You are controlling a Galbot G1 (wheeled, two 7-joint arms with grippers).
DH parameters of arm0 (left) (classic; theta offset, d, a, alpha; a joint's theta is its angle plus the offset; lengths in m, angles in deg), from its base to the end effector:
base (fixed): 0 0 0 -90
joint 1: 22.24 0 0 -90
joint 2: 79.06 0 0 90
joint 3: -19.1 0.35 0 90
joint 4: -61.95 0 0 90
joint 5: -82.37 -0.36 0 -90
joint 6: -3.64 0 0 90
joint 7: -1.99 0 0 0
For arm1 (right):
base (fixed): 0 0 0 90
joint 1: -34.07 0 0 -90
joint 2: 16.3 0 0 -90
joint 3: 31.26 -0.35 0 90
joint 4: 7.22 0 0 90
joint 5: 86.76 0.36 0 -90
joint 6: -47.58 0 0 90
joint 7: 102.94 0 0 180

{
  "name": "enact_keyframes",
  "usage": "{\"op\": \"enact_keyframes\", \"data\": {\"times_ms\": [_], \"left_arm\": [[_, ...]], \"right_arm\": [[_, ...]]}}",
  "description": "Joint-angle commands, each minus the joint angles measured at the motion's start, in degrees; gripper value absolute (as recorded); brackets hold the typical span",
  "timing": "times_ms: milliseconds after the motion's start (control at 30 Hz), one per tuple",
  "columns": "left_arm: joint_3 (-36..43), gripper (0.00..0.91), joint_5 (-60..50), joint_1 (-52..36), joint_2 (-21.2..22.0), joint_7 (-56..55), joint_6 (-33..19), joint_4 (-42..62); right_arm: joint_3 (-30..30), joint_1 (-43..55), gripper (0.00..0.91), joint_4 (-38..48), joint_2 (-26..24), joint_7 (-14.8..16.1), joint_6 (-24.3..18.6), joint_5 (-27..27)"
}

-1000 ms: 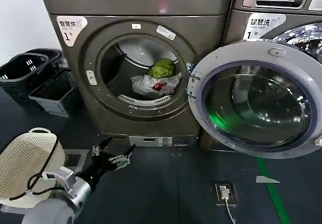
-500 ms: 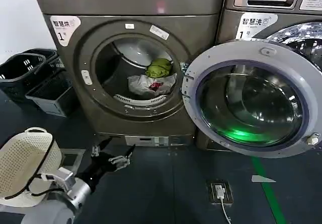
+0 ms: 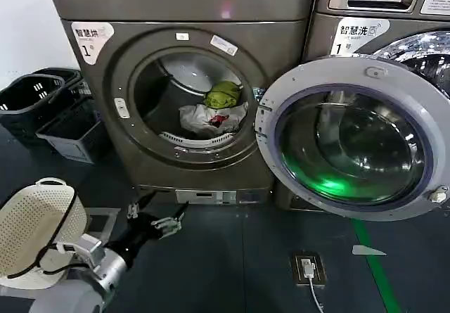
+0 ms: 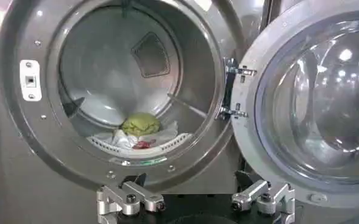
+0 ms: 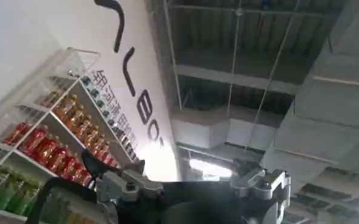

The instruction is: Grasp the clothes from the dryer.

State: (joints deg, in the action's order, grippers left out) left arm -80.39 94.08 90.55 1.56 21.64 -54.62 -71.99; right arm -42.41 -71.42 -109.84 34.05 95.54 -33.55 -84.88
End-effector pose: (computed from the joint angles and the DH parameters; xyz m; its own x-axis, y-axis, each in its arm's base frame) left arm 0.2001 0.0585 -0.1838 -0.9327 0.3191 0.1681 0.3180 0.9475 -0.0341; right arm -0.0625 -0.4385 0.0288 -0.3114 0.7150 -0.6259 0.9341 0.1093 -0.3399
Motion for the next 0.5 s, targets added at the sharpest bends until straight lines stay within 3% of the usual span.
{"op": "enact_keyframes", "data": {"times_ms": [33, 500], "left_arm": [[0.2, 0.907, -0.1, -0.2, 0.0, -1.1, -0.6, 0.2], [1.1, 0.907, -0.3, -1.0, 0.2, -3.4, -1.0, 1.0]], "right_arm": [[0.0, 0.0, 0.907, 0.1, -0.1, 0.0, -0.1, 0.1], [0.5, 0.3, 0.907, 0.0, 0.3, 0.4, -0.4, 0.1]]}}
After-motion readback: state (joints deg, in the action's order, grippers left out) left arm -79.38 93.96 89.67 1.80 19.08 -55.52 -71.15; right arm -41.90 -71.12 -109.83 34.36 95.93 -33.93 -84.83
